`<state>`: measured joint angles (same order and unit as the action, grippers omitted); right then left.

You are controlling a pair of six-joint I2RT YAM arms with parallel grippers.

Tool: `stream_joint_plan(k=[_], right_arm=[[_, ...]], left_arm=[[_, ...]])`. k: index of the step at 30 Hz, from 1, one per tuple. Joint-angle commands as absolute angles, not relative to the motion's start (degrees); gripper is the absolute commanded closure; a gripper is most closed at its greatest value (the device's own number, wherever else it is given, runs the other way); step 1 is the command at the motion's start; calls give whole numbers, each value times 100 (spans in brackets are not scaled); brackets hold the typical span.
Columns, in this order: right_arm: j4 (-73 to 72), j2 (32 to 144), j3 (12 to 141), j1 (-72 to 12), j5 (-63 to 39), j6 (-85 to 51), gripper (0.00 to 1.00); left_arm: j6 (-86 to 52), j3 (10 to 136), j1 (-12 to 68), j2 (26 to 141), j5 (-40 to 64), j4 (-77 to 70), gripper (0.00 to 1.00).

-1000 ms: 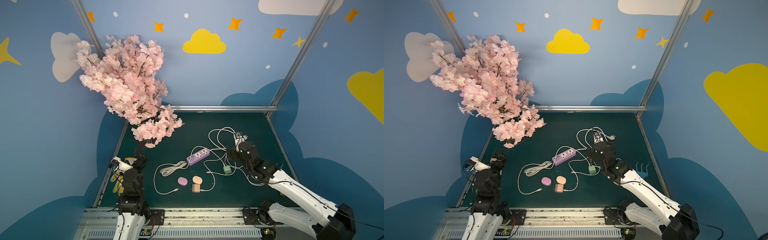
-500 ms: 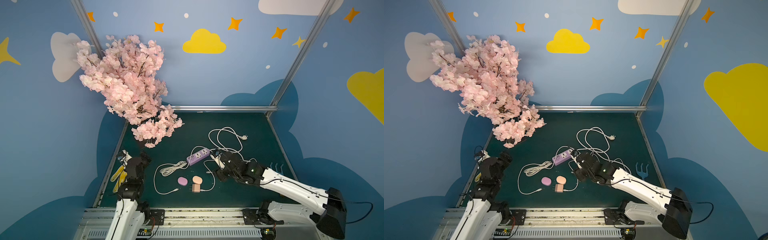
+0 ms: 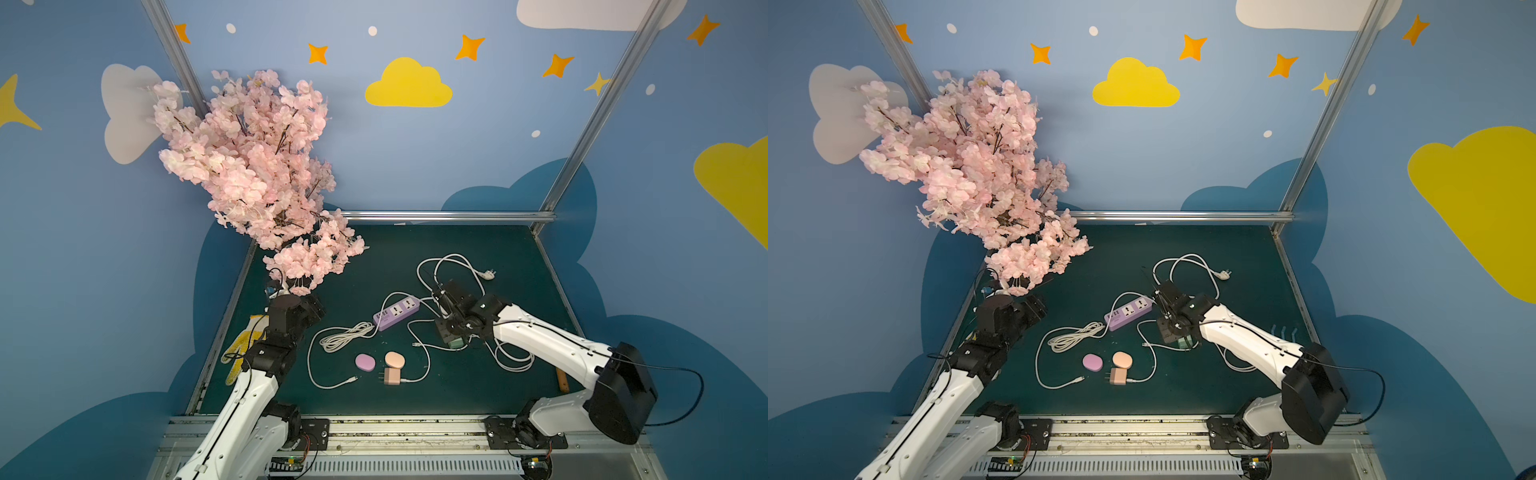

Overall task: Charge the bluetooth headset
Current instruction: Pick up the plug from the center of the board.

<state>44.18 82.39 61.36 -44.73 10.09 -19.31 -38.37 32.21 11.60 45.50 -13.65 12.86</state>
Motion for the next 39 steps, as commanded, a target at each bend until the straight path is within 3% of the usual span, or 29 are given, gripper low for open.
stream_joint_plan(k=[1, 6, 13, 15, 21, 29, 32, 39], right_arm=[[5218, 8554, 6485, -4262, 796, -2080, 91], [5677, 9118, 6688, -4032, -38, -1922, 84], [5624, 9364, 6506, -3906, -256, -2020, 58], [5613, 9403, 6471, -3789, -274, -2022, 56], [5428, 9470, 6393, -3482, -325, -1984, 58], [5217, 9409, 7211, -3582, -425, -1725, 84], [5053, 9561, 7499, -3605, -221, -1645, 84], [4842, 10518, 8303, -3542, 117, -1275, 73]], left_arm=[[-3682, 3445, 1357, 4735, -1389, 1417, 22], [-3571, 3700, 1502, 5106, -1408, 1424, 21], [-3496, 3965, 1560, 5561, -1291, 1370, 20], [-3492, 4032, 1577, 5701, -1233, 1332, 20], [-3489, 4230, 1672, 5996, -1265, 1300, 20], [-3419, 4455, 1739, 6217, -1300, 1359, 20], [-3448, 4465, 1741, 6262, -1283, 1359, 20], [-3452, 4614, 1749, 6394, -1193, 1486, 20]])
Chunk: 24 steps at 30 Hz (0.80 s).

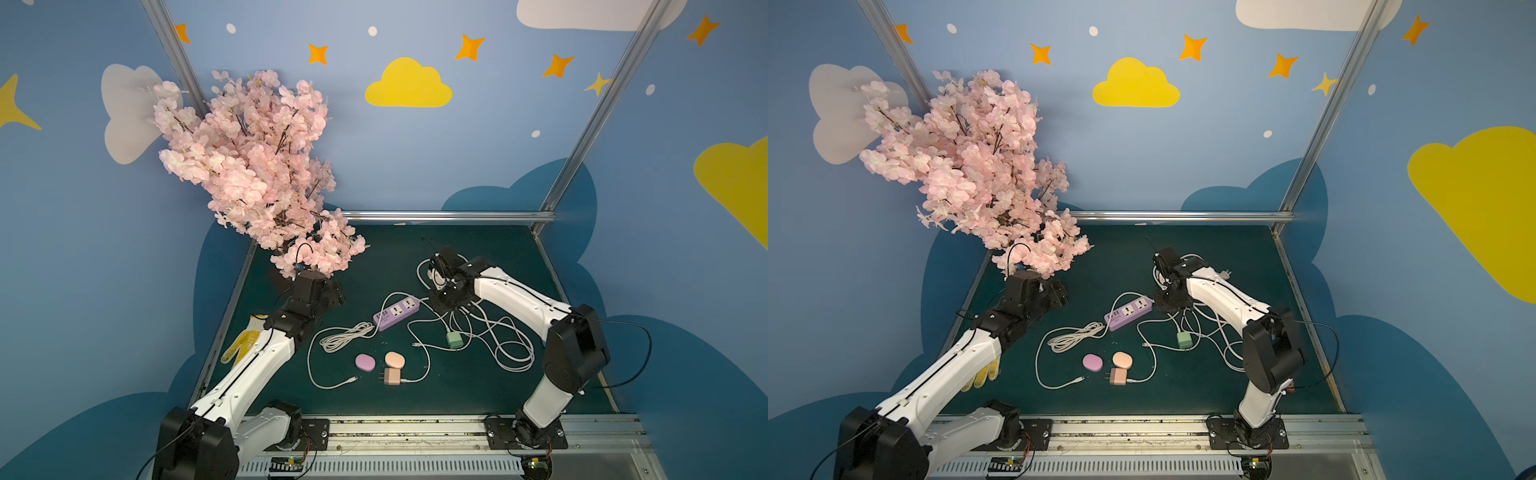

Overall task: Charge the bluetooth headset
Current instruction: Pick up the plug from the center of the board.

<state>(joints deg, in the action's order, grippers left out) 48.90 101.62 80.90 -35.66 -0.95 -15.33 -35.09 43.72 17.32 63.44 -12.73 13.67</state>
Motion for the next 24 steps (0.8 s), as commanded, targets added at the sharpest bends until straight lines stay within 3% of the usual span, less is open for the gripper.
stream_joint_plan(k=[1, 15, 19, 24], right_arm=[[4825, 10652, 8400, -3542, 162, -1206, 72], [4436, 11634, 8786, -3393, -5, -895, 71], [4186, 11639, 8700, -3376, -75, -827, 88], [3961, 11394, 8612, -3363, -163, -690, 100]], left_arm=[[-3430, 4648, 1754, 6415, -1157, 1531, 20], [-3432, 4791, 1775, 6519, -764, 1659, 21], [-3439, 4910, 1808, 6552, -545, 1762, 21], [-3563, 4878, 1908, 6411, -159, 1610, 21]])
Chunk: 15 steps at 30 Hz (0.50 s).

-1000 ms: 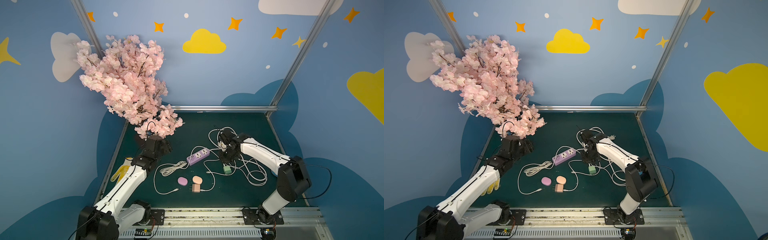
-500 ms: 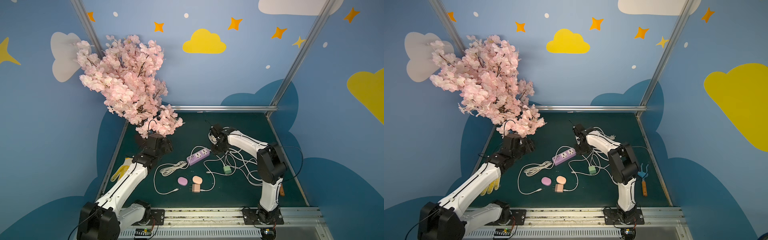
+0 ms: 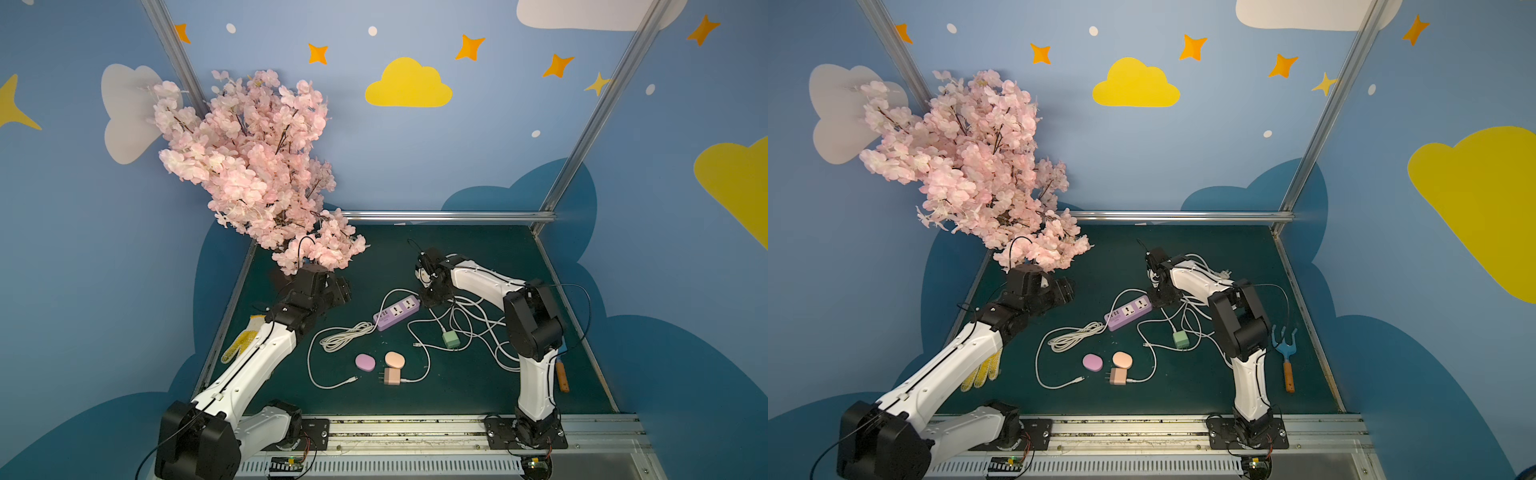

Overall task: Charge the bluetooth headset
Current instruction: Pick up the plug from the center of the board.

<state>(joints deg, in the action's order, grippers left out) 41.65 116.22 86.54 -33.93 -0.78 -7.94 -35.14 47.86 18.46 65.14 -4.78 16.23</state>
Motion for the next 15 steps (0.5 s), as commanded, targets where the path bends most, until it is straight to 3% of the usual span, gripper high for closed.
stream_joint_plan(k=[1, 15], right_arm=[[3927, 11286, 8596, -3366, -137, -680, 100], [1742, 8881, 7187, -3539, -274, -628, 100]], left_arm=[[-3587, 4878, 1947, 6375, -103, 1577, 21], [-3629, 4901, 2448, 5918, -11, 1503, 22]])
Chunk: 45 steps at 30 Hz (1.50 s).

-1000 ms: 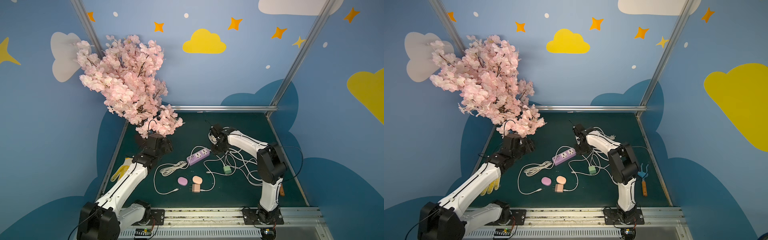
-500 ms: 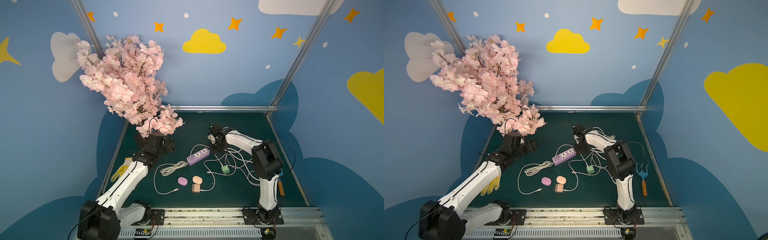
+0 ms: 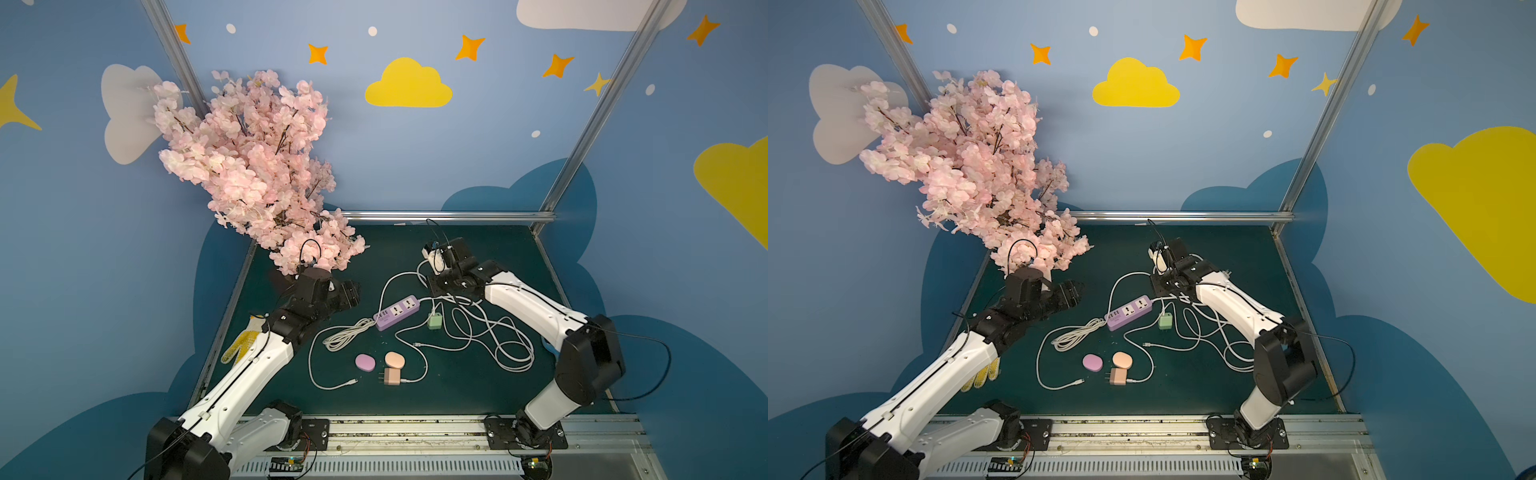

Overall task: Charge the bluetooth headset
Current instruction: Pick up the plug from the center of the board.

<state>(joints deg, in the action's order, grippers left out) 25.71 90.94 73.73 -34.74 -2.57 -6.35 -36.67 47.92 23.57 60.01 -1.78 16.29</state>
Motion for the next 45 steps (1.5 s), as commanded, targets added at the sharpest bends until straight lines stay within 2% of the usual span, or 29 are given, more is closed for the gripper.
stream_joint_plan(k=[1, 7, 11, 16, 20, 25, 34, 38, 45], right_arm=[[1592, 8778, 7113, -3573, -186, -641, 100], [392, 8147, 6451, -3674, 269, -1004, 100], [-388, 7822, 6162, -3691, 152, -1102, 100], [683, 7846, 7083, -3681, 8, -1397, 100], [1290, 7953, 7752, -3656, -534, -1550, 100], [2178, 8171, 8536, -3621, -1164, -1741, 100], [2355, 8173, 8598, -3612, -2210, -2285, 100], [2248, 8243, 8611, -3608, -2468, -2451, 100], [2085, 8427, 8748, -3595, -2873, -2754, 100]], left_arm=[[-3598, 4888, 2493, 5899, 50, 1439, 22], [-3485, 4793, 2736, 5940, 500, 960, 20], [-3250, 4837, 3009, 6147, 1045, 503, 16], [-2975, 4930, 3375, 6424, 1300, 379, 13], [-2765, 4881, 3616, 6491, 1689, 107, 10], [-2385, 5125, 3810, 6600, 1687, 205, 10], [-2065, 5413, 3862, 6996, 1977, -4, 10], [-2083, 5432, 3921, 7142, 2192, -53, 16], [-2048, 5346, 3986, 7247, 2186, -79, 18]])
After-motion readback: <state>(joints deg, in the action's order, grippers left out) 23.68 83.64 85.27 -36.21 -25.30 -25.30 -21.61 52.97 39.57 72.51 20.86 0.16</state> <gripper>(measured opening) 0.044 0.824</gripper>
